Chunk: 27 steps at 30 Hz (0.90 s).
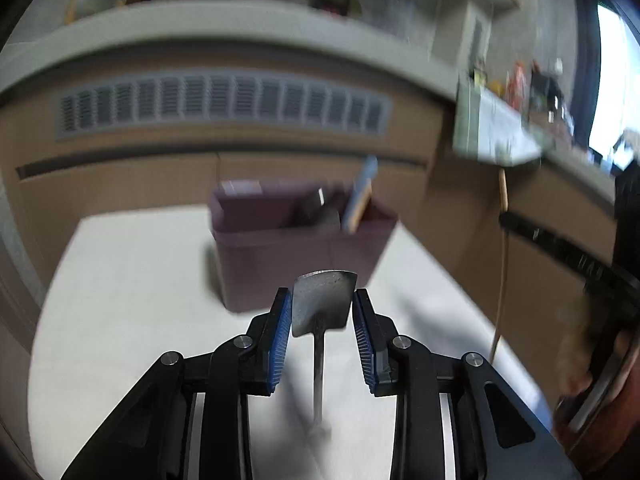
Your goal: Organize utensils
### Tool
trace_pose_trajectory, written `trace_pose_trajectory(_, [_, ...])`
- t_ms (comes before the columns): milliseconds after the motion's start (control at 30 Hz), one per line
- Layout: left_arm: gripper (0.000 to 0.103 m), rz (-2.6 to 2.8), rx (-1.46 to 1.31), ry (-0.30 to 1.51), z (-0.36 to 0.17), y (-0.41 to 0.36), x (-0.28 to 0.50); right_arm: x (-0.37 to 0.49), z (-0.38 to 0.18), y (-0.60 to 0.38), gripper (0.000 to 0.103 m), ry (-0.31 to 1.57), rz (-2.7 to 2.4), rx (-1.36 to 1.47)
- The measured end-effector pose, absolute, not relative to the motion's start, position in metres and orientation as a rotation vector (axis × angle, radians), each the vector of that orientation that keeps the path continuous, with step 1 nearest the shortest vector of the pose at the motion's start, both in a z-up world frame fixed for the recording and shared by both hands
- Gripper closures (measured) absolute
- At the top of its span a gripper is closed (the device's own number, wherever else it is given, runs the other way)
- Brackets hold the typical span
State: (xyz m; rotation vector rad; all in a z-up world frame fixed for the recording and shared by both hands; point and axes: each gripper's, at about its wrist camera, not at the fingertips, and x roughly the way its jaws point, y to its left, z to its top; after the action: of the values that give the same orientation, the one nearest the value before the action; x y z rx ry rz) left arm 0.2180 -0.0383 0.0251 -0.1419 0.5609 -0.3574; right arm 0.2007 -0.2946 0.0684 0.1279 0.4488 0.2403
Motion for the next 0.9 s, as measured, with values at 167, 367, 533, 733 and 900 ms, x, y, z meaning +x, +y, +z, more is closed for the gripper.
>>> trace_pose_trajectory(167, [0.099,-0.347,-0.202,0.396,0.102,-0.005,0.231,0.216,0.144,-0.276,0.099,0.263,0.283,0.109])
trace_pose_trajectory(367, [0.099,-0.321,-0.261,0.347,0.131,0.019,0.248,0.234,0.174,-0.254,0.099,0.221,0.304,0.088])
trace_pose_trajectory(533, [0.099,-0.307,-0.255,0.407,0.106,0.03,0.248,0.236,0.163,-0.247,0.099,0.245,0.287,0.055])
trace_pose_trajectory(733, [0.097,-0.407,-0.183,0.571,0.059,0.011,0.252,0.234,0.148,-0.251,0.099,0.302,0.289,0.053])
trace_pose_trajectory(900, [0.066,-0.557,-0.004,0.75,0.0,-0.012,0.261,0.225,0.121,-0.254,0.099,0.373,0.304,0.011])
